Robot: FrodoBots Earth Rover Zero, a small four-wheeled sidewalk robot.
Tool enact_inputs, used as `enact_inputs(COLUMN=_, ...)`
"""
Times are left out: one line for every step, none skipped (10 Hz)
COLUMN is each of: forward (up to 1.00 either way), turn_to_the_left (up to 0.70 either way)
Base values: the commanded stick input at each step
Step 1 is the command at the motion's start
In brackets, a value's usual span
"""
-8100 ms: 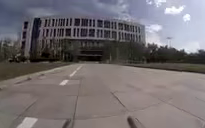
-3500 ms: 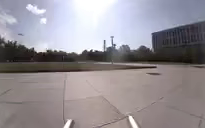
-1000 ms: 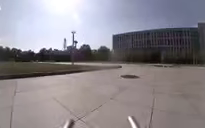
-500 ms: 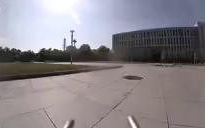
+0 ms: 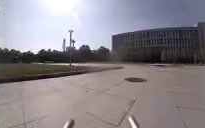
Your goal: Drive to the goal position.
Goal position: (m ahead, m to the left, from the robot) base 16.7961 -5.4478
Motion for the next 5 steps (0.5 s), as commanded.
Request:
enact_inputs(forward=0.70, turn_to_the_left=-0.32)
enact_inputs(forward=0.70, turn_to_the_left=-0.32)
enact_inputs(forward=0.70, turn_to_the_left=-0.32)
enact_inputs(forward=0.70, turn_to_the_left=-0.32)
enact_inputs(forward=0.70, turn_to_the_left=-0.32)
